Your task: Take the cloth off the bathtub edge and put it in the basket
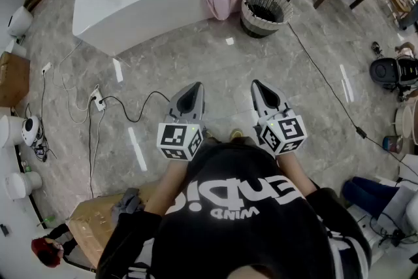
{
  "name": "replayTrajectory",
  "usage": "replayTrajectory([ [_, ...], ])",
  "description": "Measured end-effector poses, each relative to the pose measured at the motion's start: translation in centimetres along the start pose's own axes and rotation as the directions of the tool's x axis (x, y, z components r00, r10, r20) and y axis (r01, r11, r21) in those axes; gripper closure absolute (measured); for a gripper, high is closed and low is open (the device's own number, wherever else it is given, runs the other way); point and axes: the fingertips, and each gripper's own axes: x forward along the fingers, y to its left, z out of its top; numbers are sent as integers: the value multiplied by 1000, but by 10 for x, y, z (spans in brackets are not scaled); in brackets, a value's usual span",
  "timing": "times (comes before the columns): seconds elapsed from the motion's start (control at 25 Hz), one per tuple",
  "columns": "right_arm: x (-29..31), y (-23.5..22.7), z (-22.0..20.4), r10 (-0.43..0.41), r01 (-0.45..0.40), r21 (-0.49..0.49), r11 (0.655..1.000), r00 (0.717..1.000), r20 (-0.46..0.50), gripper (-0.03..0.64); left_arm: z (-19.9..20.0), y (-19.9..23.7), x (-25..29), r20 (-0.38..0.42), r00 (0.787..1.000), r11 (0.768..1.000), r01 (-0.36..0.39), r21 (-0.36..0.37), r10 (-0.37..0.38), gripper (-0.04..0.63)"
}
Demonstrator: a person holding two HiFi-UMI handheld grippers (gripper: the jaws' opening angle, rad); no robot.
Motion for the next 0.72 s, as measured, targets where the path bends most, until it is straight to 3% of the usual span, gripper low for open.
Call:
replayTrajectory([
  [0.4, 16, 4, -1, -39, 39, 10, 999, 999, 8, 604, -2, 17, 5, -20, 999, 999, 33, 12, -33, 581],
  [0.72, 41, 10, -13, -98, 98, 26, 995, 995, 2, 604, -5, 57, 22, -30, 998, 998, 64, 20, -63, 581],
])
